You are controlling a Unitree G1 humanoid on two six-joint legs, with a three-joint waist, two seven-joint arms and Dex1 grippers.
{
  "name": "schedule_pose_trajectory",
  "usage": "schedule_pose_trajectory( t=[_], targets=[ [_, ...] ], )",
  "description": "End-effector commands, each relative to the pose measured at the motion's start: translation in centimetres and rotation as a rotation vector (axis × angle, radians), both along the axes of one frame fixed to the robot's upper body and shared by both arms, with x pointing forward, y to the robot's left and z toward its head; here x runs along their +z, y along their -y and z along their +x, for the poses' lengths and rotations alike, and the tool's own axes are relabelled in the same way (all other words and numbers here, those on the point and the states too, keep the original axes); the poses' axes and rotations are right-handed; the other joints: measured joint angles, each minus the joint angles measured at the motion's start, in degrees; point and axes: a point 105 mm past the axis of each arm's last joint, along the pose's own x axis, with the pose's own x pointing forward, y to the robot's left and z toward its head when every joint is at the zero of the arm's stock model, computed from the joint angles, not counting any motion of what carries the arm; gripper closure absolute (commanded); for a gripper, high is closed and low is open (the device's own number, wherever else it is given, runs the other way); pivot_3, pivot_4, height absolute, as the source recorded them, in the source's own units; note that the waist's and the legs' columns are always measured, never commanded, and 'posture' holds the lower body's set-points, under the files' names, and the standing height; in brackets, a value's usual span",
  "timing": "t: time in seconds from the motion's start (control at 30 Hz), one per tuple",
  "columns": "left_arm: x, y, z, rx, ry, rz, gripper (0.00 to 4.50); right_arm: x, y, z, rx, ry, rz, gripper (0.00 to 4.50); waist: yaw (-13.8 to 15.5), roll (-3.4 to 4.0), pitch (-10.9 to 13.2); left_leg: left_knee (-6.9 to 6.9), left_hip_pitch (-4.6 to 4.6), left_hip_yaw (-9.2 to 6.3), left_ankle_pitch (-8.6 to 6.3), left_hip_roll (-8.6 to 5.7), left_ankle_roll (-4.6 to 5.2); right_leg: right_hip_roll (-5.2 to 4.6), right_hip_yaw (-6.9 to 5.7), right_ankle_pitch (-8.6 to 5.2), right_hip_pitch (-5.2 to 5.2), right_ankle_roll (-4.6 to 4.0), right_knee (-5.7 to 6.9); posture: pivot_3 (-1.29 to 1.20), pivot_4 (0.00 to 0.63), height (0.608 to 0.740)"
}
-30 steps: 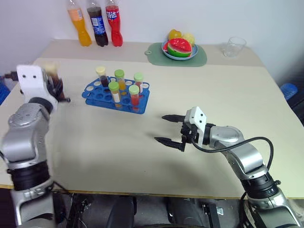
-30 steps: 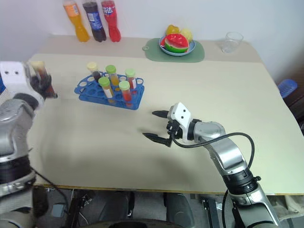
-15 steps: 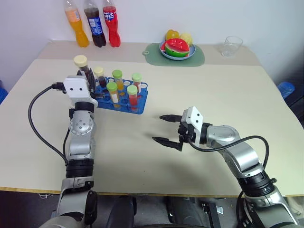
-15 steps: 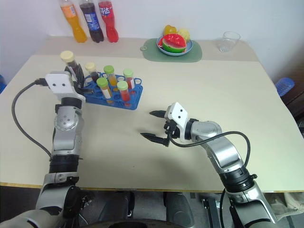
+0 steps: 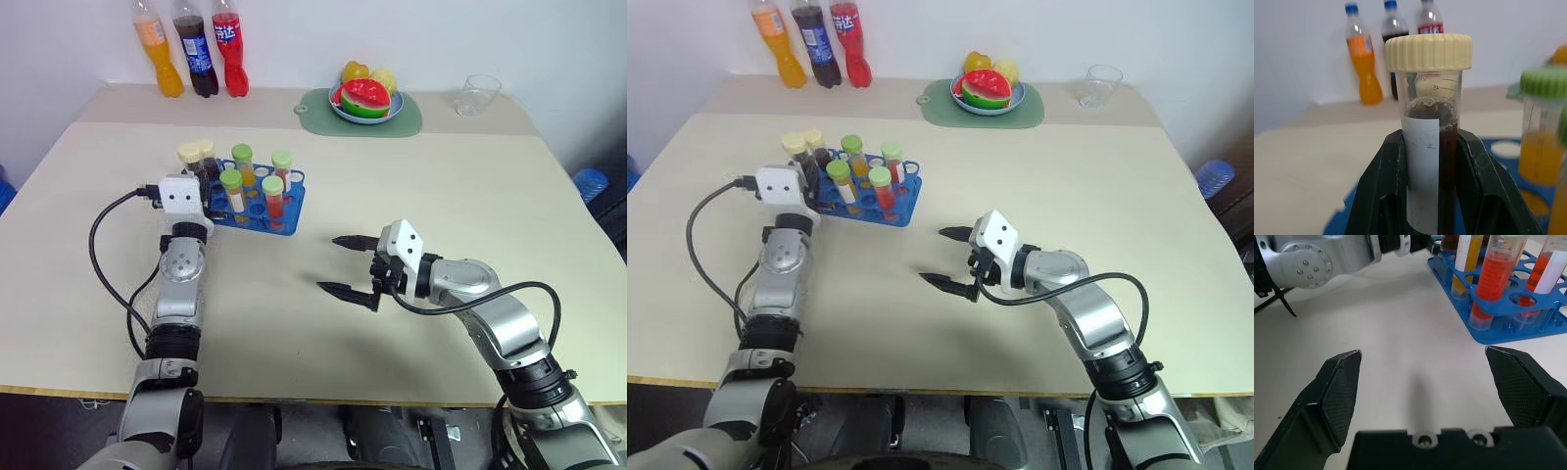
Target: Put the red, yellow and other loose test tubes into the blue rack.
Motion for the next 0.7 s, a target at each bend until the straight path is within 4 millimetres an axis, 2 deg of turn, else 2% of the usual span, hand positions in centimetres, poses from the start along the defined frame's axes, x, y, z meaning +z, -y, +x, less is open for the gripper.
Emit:
schedule_pose_trajectory(
  t=[0.03,0.2,0.23,0.33,0.47,0.53,0.6,0.7],
  targets=[
    [1.4,0.4,0.1,-0.013,0.064,-0.022,3.74,1.4,0.2,-0.1,0.001,0.055,0.018,0.00,0.1,0.00,0.0,0.00,0.00,0.00,0.00,0.00,0.00,0.00,0.00,0.00,0.00,0.00,0.00,0.00,0.150,0.734],
    [1.2,0.5,0.1,-0.025,0.081,-0.069,3.74,1.4,0.2,-0.1,0.000,0.058,0.018,0.00,0.1,0.00,0.0,0.00,0.00,0.00,0.00,0.00,0.00,0.00,0.00,0.00,0.00,0.00,0.00,0.00,0.150,0.734],
    [1.3,0.4,-0.1,-0.023,0.091,-0.076,2.70,1.5,0.2,0.0,-0.002,0.059,0.020,0.00,0.1,0.00,0.0,0.00,0.00,0.00,0.00,0.00,0.00,0.00,0.00,0.00,0.00,0.00,0.00,0.00,0.150,0.734],
    [2.0,0.3,-1.0,-0.039,0.135,-0.094,1.30,1.8,0.5,0.1,-0.013,0.062,0.031,0.00,0.1,0.00,0.0,0.00,-0.01,0.00,0.00,0.00,0.01,0.00,0.00,0.00,0.00,0.00,-0.02,0.00,0.150,0.734],
    [3.1,-0.7,-3.3,-0.085,0.181,-0.147,1.30,2.8,1.4,0.4,-0.029,0.074,0.045,0.00,-0.2,0.00,0.0,-0.01,0.00,-0.01,-0.01,0.03,0.01,0.01,0.00,0.00,0.00,0.00,0.00,0.00,0.150,0.734],
    [3.8,-1.9,-5.9,-0.132,0.190,-0.151,1.30,4.1,2.7,0.7,-0.061,0.076,0.079,0.00,-0.6,0.01,0.0,-0.01,0.00,0.00,-0.01,0.07,0.01,0.03,0.01,0.00,-0.01,0.00,0.01,0.00,0.150,0.734],
    [3.9,-3.1,-8.7,-0.215,0.122,-0.083,1.30,5.1,4.8,0.8,-0.111,0.065,0.090,0.00,-0.8,0.03,0.0,-0.03,0.02,0.02,-0.04,0.17,0.07,0.06,0.03,0.00,-0.03,-0.01,0.02,0.00,0.150,0.734],
    [3.2,-3.3,-10.9,-0.303,-0.003,0.003,1.30,5.3,7.5,1.1,-0.173,0.047,0.067,0.00,-0.7,0.08,0.0,-0.04,0.03,0.04,-0.06,0.22,0.09,0.08,0.02,-0.01,-0.01,-0.02,0.02,0.00,0.150,0.734]
  ],
)
